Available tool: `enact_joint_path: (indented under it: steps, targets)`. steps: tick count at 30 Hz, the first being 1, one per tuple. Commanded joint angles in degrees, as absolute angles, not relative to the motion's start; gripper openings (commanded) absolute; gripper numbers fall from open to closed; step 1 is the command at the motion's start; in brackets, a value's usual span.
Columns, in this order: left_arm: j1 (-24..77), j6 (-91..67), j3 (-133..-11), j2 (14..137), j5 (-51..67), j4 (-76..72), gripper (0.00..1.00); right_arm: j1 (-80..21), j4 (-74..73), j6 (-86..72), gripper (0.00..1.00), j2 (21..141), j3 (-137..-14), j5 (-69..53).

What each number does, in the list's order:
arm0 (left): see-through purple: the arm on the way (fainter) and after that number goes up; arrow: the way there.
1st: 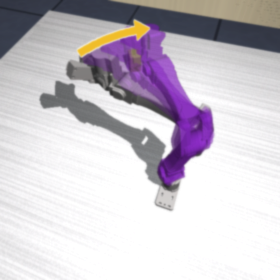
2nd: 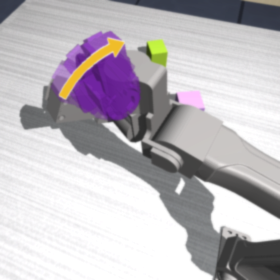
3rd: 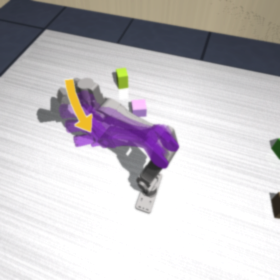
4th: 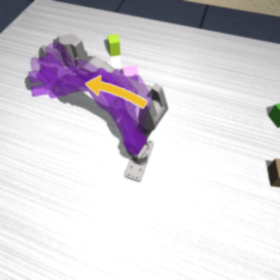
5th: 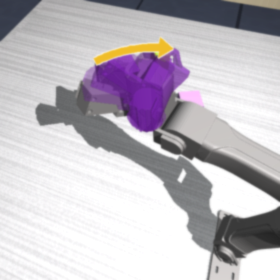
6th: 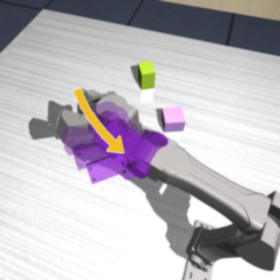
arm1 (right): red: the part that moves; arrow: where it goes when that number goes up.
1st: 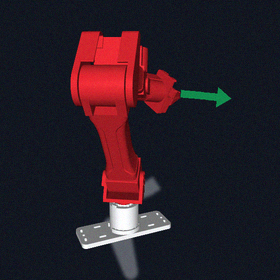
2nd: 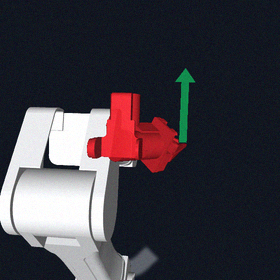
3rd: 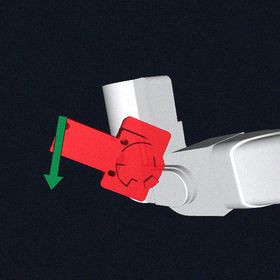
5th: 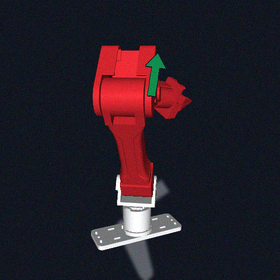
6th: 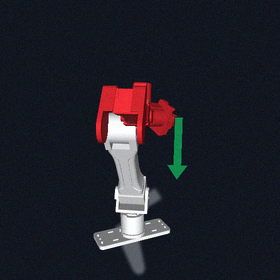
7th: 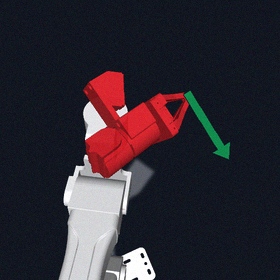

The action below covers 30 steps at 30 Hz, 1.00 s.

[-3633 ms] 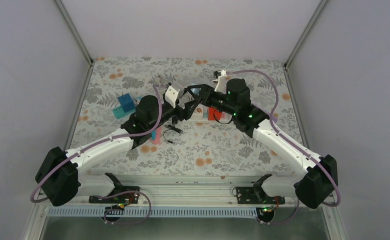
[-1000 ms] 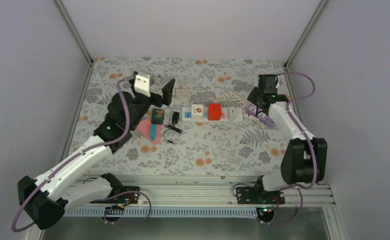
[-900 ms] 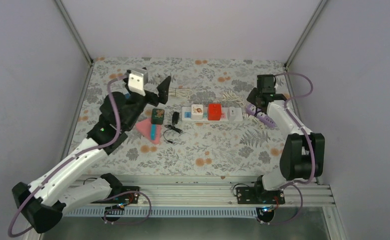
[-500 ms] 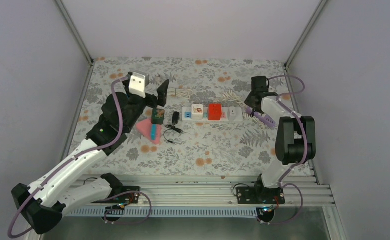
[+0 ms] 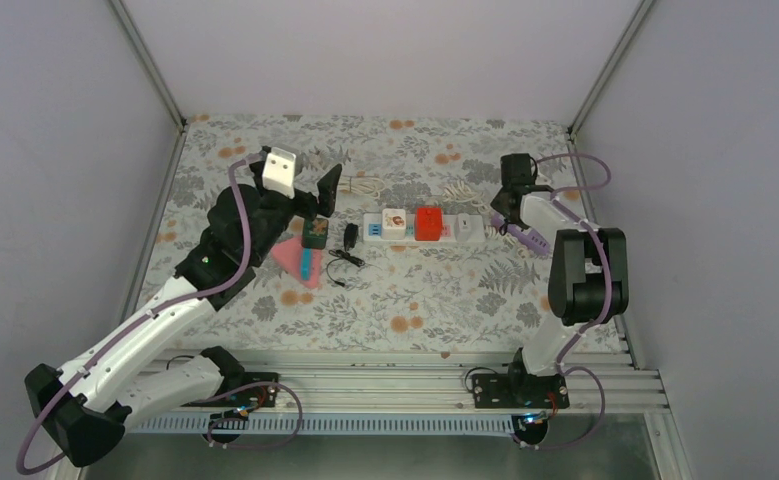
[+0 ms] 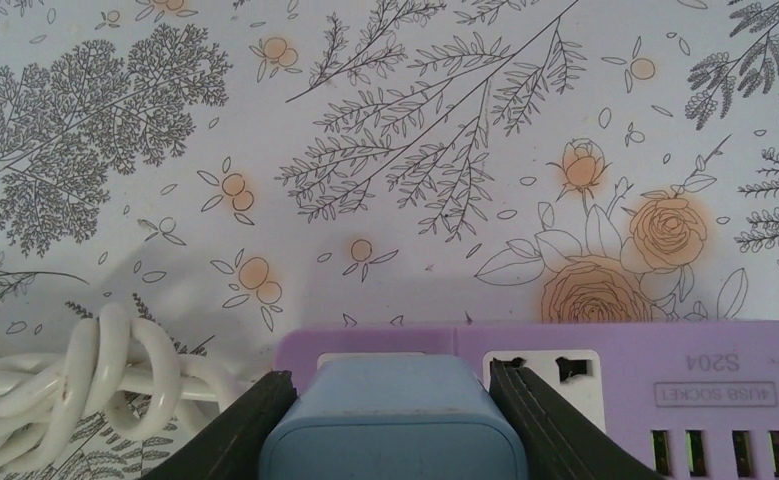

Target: Insert the plug

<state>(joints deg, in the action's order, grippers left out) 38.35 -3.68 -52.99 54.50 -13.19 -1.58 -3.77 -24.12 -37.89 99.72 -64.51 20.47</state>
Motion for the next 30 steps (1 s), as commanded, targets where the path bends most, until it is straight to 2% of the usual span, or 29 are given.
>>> enact_joint_path:
  steps: [1,9,24,30]
  targets:
    - [38.2,-3.8,-53.0,54.7,-12.5,-2.3,1.0,-3.3,-21.7,-39.4,0.39,100.7,-65.1,22.8]
    - [38.2,-4.0,-53.2,54.5,-12.7,-1.7,1.0,-3.3,-20.0,-40.7,0.4,102.8,-63.8,20.3]
    - [38.2,-4.1,-53.5,55.2,-13.7,-1.2,1.0,-6.0,-23.0,-42.2,0.41,107.3,-62.3,24.9]
    - [38.2,-4.3,-53.9,55.5,-14.0,-0.6,1.0,-5.4,-22.9,-41.8,0.4,109.4,-62.3,22.1]
